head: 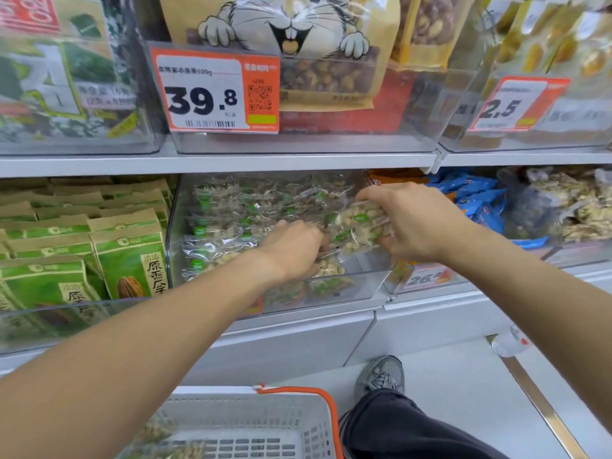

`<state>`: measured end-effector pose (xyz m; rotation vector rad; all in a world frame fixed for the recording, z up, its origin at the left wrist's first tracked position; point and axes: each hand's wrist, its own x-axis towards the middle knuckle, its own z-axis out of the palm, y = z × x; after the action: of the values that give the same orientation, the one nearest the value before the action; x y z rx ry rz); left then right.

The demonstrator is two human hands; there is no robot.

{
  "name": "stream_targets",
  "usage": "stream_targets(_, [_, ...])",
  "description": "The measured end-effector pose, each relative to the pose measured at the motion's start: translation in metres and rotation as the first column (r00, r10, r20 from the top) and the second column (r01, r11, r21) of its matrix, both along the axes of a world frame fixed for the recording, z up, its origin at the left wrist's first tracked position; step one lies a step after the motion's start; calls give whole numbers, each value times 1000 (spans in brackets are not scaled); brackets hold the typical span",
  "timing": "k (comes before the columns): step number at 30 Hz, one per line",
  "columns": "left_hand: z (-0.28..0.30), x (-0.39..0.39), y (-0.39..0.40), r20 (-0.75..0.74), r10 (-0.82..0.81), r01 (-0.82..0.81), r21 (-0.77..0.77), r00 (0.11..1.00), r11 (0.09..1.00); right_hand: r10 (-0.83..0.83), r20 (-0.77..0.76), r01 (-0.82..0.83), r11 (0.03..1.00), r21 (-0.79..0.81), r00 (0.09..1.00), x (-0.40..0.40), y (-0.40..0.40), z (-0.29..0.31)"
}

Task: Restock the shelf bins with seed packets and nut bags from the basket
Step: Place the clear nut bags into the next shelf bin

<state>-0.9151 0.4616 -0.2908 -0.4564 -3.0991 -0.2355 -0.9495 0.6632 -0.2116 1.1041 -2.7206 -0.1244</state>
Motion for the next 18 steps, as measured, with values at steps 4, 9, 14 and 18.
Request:
stream_targets(4, [-2, 1, -5, 11, 5, -6, 63, 1000, 998, -43, 18, 40, 991, 125, 999, -10, -8, 2])
stream_targets(9, [-7, 6, -17, 52, 38, -49, 224, 998, 973, -118, 152, 103, 989, 104, 981, -27, -17, 2])
stream_targets(14, [-8, 6, -19, 33, 29, -37, 273, 999, 961, -194, 213, 153, 969, 195, 958, -34, -30, -9])
stream_targets(18, [-11, 5, -17, 17, 68, -70, 244, 998, 967, -258, 276, 172, 939, 299, 926, -44, -47, -9])
